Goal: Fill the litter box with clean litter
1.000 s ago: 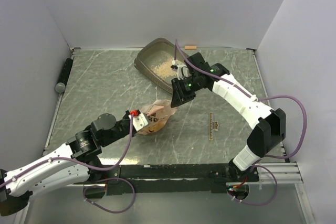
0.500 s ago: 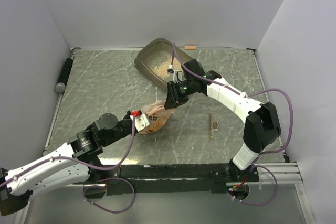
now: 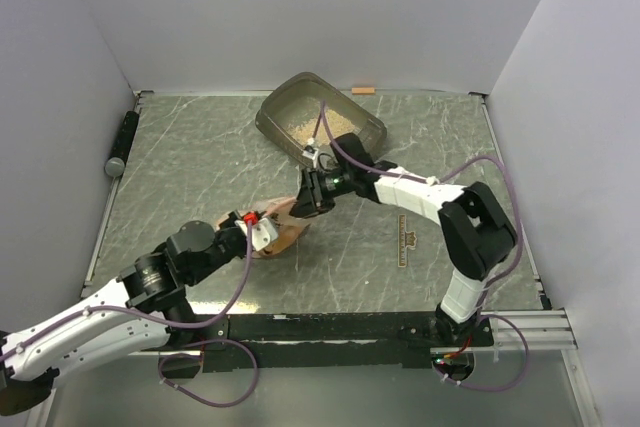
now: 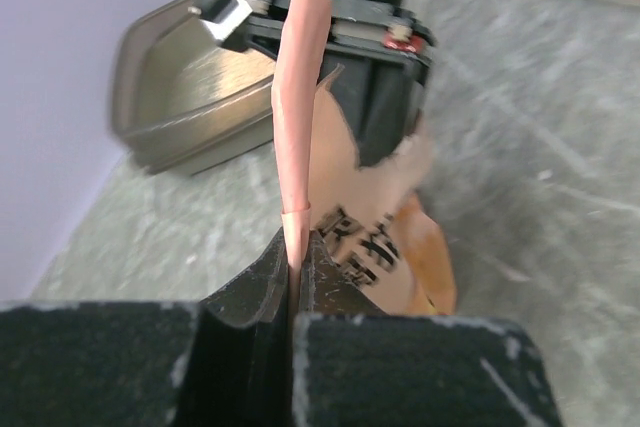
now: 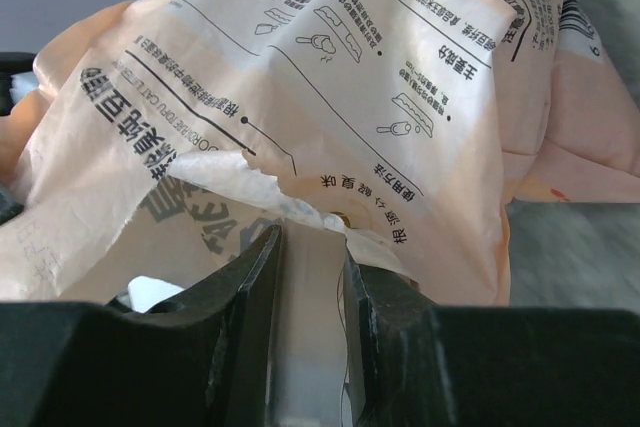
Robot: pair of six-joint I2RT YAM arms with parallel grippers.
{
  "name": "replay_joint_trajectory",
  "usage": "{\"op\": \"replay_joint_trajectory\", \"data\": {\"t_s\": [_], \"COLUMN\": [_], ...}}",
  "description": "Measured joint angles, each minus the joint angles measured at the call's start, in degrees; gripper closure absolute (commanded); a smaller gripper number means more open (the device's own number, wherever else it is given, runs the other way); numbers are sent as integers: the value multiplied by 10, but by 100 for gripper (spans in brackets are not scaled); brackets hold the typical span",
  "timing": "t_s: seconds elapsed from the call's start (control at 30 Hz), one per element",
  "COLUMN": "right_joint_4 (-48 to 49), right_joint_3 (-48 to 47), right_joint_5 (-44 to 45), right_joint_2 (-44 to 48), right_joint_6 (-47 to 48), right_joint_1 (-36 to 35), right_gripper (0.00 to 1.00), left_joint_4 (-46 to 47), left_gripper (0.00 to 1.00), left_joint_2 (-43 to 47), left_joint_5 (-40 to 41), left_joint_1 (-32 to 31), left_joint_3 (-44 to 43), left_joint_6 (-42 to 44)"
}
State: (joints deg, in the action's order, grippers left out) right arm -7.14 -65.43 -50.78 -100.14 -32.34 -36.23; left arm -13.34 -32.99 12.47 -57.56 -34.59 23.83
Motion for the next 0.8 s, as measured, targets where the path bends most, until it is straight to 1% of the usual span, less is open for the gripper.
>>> {"op": "replay_joint_trajectory", "data": {"t_s": [0.13,0.23,0.3,0.4,0.63,0.8], "right_joint_4": [86,136,153,178,230,258], "right_joint_3": [6,25,33,48,107,154], "right_joint_5": [-1,3,2,2,3,0], "right_joint_2": [-24,-26,-26,-24,8,49], "right_joint_6": [-57,-89,-102,-118,-146,-162], "right_joint_1": [-29,-39,-40,-40,-40,-39], "right_gripper": [100,100,100,100,100,100], "left_joint_4": [-15,-17,-18,-16,-7,-3], "left_gripper": [99,99,99,99,99,99], "left_joint_2": [43,79,87,74,-7,-12], "left_joint_5": [33,37,32,16,-38,-50], "left_joint_1": [0,0,0,0,0,0], "left_joint_3": [16,36,40,40,38,38], "left_joint_6": [20,28,31,32,28,24]}}
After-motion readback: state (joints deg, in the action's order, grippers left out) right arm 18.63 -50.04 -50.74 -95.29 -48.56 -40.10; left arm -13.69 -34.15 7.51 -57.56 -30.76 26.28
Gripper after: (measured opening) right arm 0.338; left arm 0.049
